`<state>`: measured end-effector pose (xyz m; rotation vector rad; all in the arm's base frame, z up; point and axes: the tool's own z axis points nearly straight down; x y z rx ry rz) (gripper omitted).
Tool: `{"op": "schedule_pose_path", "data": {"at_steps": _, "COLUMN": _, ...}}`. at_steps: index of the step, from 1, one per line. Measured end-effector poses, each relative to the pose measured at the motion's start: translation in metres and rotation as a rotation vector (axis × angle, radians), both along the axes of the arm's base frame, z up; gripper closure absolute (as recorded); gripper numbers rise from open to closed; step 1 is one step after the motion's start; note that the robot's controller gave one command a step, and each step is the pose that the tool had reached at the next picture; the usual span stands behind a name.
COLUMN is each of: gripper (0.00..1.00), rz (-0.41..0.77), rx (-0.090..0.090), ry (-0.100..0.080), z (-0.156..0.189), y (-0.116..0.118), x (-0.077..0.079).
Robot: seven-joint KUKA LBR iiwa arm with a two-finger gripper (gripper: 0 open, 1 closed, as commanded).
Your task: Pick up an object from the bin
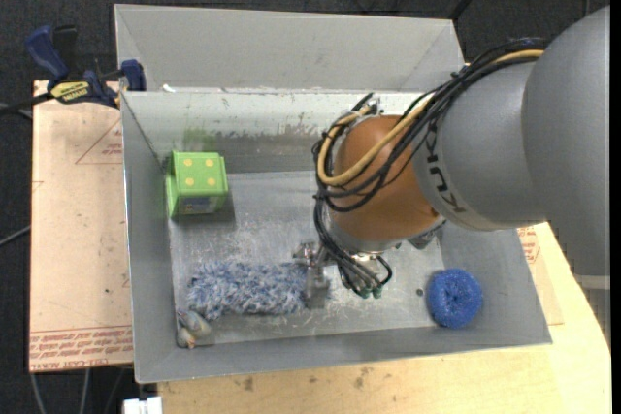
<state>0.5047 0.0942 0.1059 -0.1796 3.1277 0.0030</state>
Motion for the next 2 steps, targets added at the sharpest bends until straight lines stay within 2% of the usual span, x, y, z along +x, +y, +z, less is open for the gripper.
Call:
{"op": "schedule_pose_path", "data": {"at_steps": 1, "gripper": 1.0, "rz": 0.045, "rx": 0.0, "ry": 0.01, "z": -0.033, "y": -0.027, "x": 0.005}}
{"op": "schedule_pose_path", "data": {"at_steps": 2, "gripper": 1.0, "rz": 0.045, "rx": -0.002, "ry": 0.008, "z": 0.165, "y": -0.024, "x": 0.039}}
